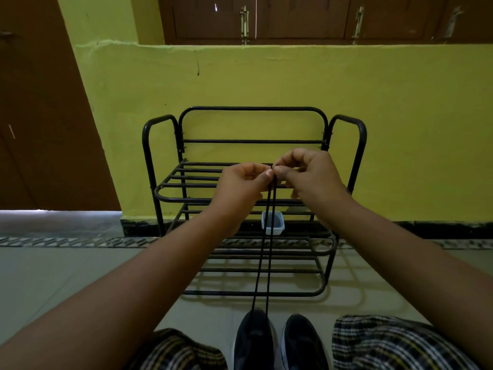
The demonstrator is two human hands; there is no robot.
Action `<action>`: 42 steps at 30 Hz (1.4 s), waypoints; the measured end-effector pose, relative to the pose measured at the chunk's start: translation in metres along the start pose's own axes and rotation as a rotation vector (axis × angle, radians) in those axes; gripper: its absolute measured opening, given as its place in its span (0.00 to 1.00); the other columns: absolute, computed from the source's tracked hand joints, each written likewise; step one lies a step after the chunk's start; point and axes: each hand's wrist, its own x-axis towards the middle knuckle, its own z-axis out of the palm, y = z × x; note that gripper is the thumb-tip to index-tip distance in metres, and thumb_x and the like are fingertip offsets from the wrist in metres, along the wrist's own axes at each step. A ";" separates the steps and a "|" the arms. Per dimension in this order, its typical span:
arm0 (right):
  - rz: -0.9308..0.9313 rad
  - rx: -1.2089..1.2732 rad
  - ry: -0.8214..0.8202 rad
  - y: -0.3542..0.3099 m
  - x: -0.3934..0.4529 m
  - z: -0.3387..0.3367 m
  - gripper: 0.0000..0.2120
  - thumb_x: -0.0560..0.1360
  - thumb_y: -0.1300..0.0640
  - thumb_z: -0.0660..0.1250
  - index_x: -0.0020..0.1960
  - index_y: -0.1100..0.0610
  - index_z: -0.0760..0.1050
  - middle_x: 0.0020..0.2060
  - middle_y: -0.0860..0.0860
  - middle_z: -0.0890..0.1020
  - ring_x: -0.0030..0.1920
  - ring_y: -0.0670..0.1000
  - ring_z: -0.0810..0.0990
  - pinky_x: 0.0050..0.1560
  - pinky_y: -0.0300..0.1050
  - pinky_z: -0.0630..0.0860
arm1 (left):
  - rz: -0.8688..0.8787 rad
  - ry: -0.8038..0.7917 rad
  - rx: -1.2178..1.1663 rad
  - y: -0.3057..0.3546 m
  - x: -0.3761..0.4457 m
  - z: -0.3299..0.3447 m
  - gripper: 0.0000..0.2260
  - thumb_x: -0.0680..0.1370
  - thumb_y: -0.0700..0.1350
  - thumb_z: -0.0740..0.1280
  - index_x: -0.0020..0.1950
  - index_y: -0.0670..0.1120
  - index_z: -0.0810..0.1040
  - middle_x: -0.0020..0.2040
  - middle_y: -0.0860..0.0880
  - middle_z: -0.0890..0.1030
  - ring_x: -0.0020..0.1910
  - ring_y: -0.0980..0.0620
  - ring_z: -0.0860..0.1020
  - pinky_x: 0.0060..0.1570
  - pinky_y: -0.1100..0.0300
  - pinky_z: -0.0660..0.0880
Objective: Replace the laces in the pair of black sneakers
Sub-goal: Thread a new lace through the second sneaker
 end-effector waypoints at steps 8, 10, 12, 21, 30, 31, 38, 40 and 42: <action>-0.058 0.163 -0.045 -0.003 -0.003 0.000 0.03 0.73 0.64 0.70 0.45 0.64 0.80 0.31 0.52 0.79 0.25 0.36 0.74 0.27 0.27 0.68 | -0.120 -0.120 -0.177 -0.003 0.002 -0.015 0.05 0.78 0.42 0.64 0.48 0.48 0.80 0.42 0.52 0.83 0.46 0.56 0.80 0.48 0.57 0.72; -0.067 0.183 -0.046 -0.004 -0.005 0.001 0.03 0.73 0.65 0.69 0.45 0.65 0.79 0.30 0.51 0.78 0.24 0.37 0.73 0.26 0.27 0.67 | -0.136 -0.170 -0.221 -0.003 0.001 -0.017 0.06 0.78 0.42 0.63 0.46 0.48 0.80 0.40 0.52 0.82 0.43 0.57 0.79 0.45 0.59 0.72; -0.043 0.215 -0.054 -0.004 -0.005 0.001 0.02 0.73 0.67 0.68 0.44 0.65 0.79 0.28 0.49 0.76 0.22 0.39 0.72 0.25 0.27 0.66 | -0.149 -0.200 -0.246 -0.004 -0.001 -0.018 0.06 0.79 0.41 0.63 0.45 0.47 0.79 0.40 0.51 0.82 0.42 0.56 0.78 0.43 0.61 0.73; 0.136 0.306 -0.226 0.000 -0.011 -0.009 0.02 0.73 0.62 0.69 0.45 0.57 0.80 0.34 0.52 0.74 0.27 0.48 0.66 0.27 0.41 0.65 | -0.202 -0.298 -0.290 -0.002 -0.005 -0.021 0.05 0.77 0.40 0.64 0.48 0.44 0.79 0.41 0.50 0.83 0.44 0.55 0.81 0.48 0.59 0.75; 0.073 0.169 -0.137 -0.005 -0.016 0.001 0.05 0.76 0.61 0.66 0.42 0.55 0.77 0.30 0.47 0.75 0.26 0.41 0.69 0.28 0.35 0.68 | -0.048 -0.166 -0.065 -0.002 -0.012 -0.020 0.06 0.77 0.40 0.65 0.52 0.42 0.80 0.45 0.49 0.84 0.44 0.57 0.80 0.44 0.63 0.75; 0.011 0.091 -0.114 -0.006 -0.016 0.002 0.05 0.76 0.61 0.66 0.42 0.54 0.77 0.32 0.47 0.75 0.27 0.39 0.71 0.29 0.33 0.68 | 0.008 -0.142 -0.035 -0.001 -0.013 -0.018 0.05 0.76 0.38 0.66 0.51 0.42 0.80 0.44 0.49 0.84 0.43 0.59 0.81 0.43 0.65 0.75; -0.227 -0.139 -0.005 0.002 -0.009 0.004 0.03 0.76 0.62 0.66 0.43 0.58 0.76 0.43 0.53 0.77 0.42 0.49 0.77 0.42 0.40 0.75 | 0.204 -0.057 0.089 -0.002 -0.009 -0.010 0.05 0.76 0.38 0.67 0.49 0.45 0.81 0.46 0.49 0.84 0.48 0.57 0.82 0.51 0.66 0.77; -0.192 -0.092 -0.025 0.005 -0.007 0.005 0.03 0.76 0.61 0.65 0.44 0.56 0.76 0.42 0.53 0.79 0.43 0.47 0.79 0.43 0.45 0.78 | 0.195 -0.053 0.111 -0.003 -0.008 -0.011 0.05 0.76 0.39 0.67 0.50 0.45 0.81 0.47 0.49 0.84 0.49 0.57 0.82 0.51 0.65 0.78; -0.165 -0.077 -0.063 0.009 -0.005 0.008 0.03 0.76 0.61 0.66 0.44 0.56 0.76 0.39 0.51 0.80 0.34 0.37 0.77 0.34 0.31 0.71 | 0.180 -0.039 0.173 -0.006 -0.006 -0.013 0.05 0.76 0.41 0.68 0.50 0.46 0.81 0.46 0.49 0.84 0.48 0.57 0.82 0.50 0.64 0.78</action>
